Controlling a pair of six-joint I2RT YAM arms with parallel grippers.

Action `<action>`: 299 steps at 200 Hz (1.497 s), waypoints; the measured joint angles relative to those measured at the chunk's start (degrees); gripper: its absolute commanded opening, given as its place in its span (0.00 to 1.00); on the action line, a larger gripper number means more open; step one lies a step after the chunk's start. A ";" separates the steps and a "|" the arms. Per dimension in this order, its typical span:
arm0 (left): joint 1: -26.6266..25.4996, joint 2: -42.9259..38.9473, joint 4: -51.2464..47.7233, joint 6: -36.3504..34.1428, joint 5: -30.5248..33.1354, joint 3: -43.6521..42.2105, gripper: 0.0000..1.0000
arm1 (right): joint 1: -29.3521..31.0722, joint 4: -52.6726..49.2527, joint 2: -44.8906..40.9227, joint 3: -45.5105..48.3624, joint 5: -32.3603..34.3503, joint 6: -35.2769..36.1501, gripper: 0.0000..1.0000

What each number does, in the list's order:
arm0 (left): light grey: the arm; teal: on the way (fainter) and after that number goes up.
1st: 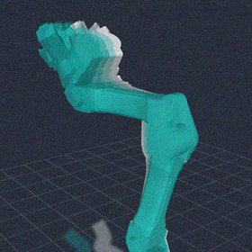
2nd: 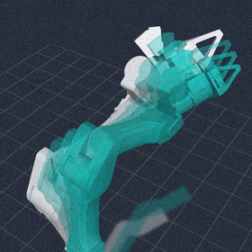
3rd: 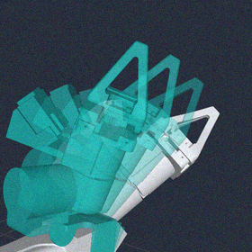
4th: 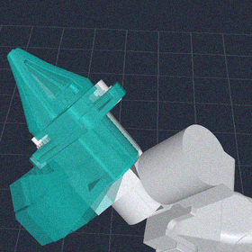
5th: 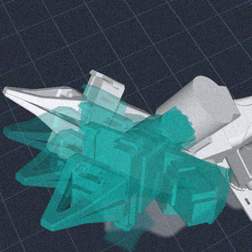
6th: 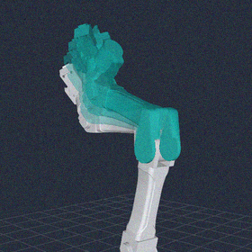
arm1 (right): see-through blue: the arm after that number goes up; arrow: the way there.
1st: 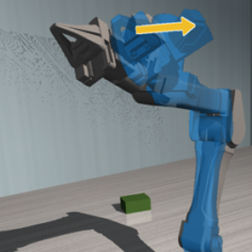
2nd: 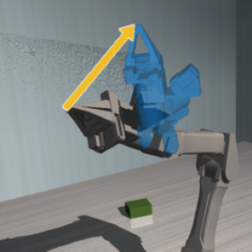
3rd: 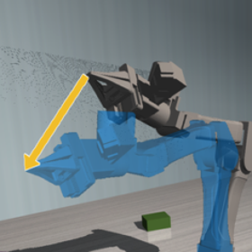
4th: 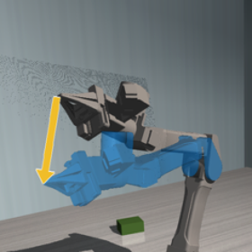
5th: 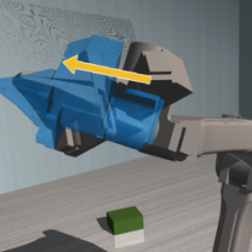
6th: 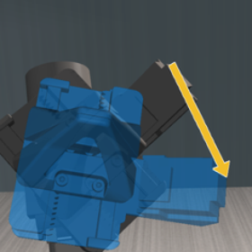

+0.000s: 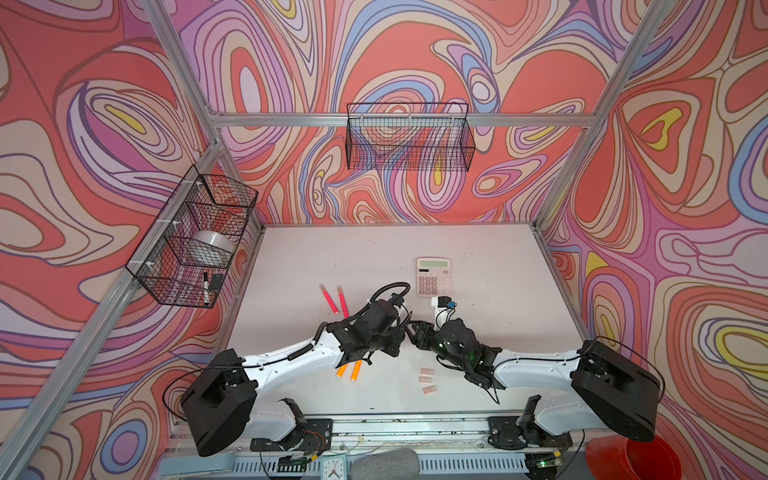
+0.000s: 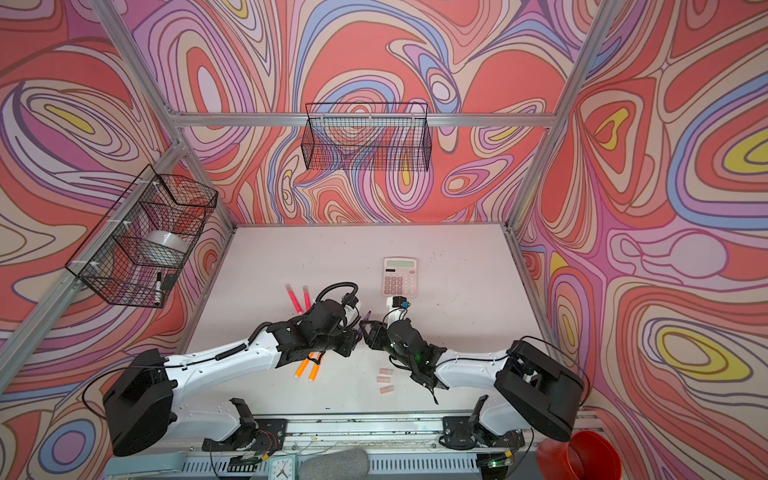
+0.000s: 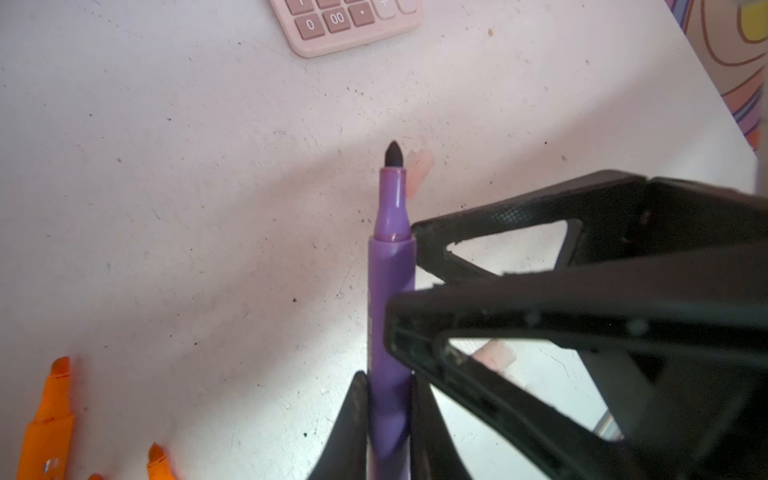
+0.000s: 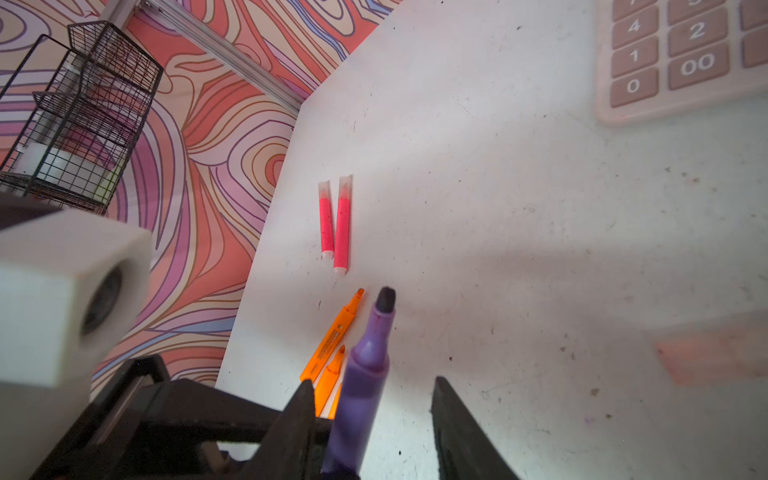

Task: Insert the pens into the pen caps
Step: 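Lower the left gripper and grasp the purple marker by its barrel, then lift the purple marker upright with the left gripper while the right gripper nears a cap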

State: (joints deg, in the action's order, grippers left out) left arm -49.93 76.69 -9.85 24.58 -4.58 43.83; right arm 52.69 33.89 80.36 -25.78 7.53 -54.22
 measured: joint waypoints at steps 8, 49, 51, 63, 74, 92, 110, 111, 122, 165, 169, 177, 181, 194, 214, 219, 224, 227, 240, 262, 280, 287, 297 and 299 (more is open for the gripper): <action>0.00 -0.22 0.39 0.00 -0.33 -0.39 0.06 | 0.02 0.04 0.09 -0.26 0.00 -0.02 0.41; 0.00 -1.18 1.53 -0.35 -0.85 -1.73 0.07 | 0.00 0.85 1.42 -1.81 0.00 -0.13 0.20; 0.00 -1.22 1.57 -0.37 -0.83 -1.77 0.07 | 0.00 0.87 1.51 -1.86 0.00 -0.28 0.18; 0.09 -1.70 1.75 -0.37 -0.81 -2.21 0.07 | -0.04 0.92 2.05 -2.10 0.09 -0.37 0.10; 0.13 -1.75 1.99 -0.39 -0.48 -2.56 0.08 | 0.00 1.27 2.32 -2.51 0.02 -0.81 0.04; 0.22 -2.43 2.82 -0.35 -0.28 -3.54 0.10 | 0.13 1.33 2.75 -2.78 -0.22 -0.94 0.00; 0.33 -3.19 3.08 -0.37 -0.11 -4.24 0.17 | 0.26 1.36 3.08 -3.06 -0.55 -0.96 0.00; 0.33 -3.23 3.08 -0.37 -0.09 -4.24 0.17 | 0.26 1.36 3.10 -3.08 -0.55 -0.94 0.00; 0.37 -3.67 3.37 -0.42 0.13 -4.50 0.26 | 0.26 1.46 3.13 -3.28 -0.57 -0.94 0.00; 0.31 -5.11 5.27 -0.61 0.07 -5.07 0.50 | 0.26 1.73 3.72 -3.69 -0.79 -0.96 0.00; 0.31 -5.11 5.55 -0.59 0.09 -5.16 0.51 | 0.26 1.75 3.78 -3.76 -0.83 -0.96 0.00; 0.31 -5.14 6.36 -0.61 0.11 -5.49 0.52 | 0.26 1.77 3.82 -3.87 -1.05 -0.98 0.00; 0.31 -5.14 6.73 -0.63 0.11 -5.70 0.52 | 0.26 1.79 3.82 -3.91 -1.11 -0.98 0.00; 0.33 -5.14 7.76 -0.70 0.15 -6.49 0.53 | 0.26 2.40 3.82 -3.91 -1.42 -1.07 0.00; 0.39 -5.14 10.12 -0.90 0.13 -8.09 0.51 | 0.39 3.10 3.80 -3.91 -1.62 -1.38 0.00; 0.39 -5.14 10.73 -0.96 0.11 -8.50 0.50 | 0.52 3.32 3.80 -3.91 -1.66 -1.42 0.00; 0.44 -5.14 11.21 -1.01 0.09 -8.79 0.49 | 0.63 3.48 3.80 -3.91 -1.70 -1.49 0.00; 0.46 -5.11 11.47 -1.03 0.09 -8.96 0.48 | 0.68 3.58 3.80 -3.91 -1.75 -1.49 0.00; 0.61 -5.11 12.92 -1.25 0.09 -9.44 0.44 | 1.03 3.85 3.80 -4.00 -1.92 -1.64 0.00; 0.96 -5.07 14.69 -2.10 0.07 -9.55 0.36 | 1.22 4.52 3.80 -4.20 -2.03 -1.97 0.00; 1.25 -4.81 15.67 -2.54 0.07 -9.55 0.31 | 1.25 5.57 3.80 -4.28 -2.03 -2.12 0.00; 1.31 -4.55 16.11 -2.67 0.07 -9.55 0.29 | 1.27 5.79 3.80 -4.31 -2.03 -2.21 0.00; 1.62 -3.98 16.68 -2.93 0.00 -9.55 0.23 | 1.31 6.05 3.80 -4.31 -2.05 -2.25 0.00; 1.66 -3.80 16.85 -2.97 -0.04 -9.55 0.22 | 1.36 6.12 3.80 -4.31 -2.03 -2.29 0.00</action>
State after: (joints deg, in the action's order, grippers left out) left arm -48.27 72.88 7.01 21.61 -4.62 34.28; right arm 54.04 40.01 84.16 -30.09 5.50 -56.51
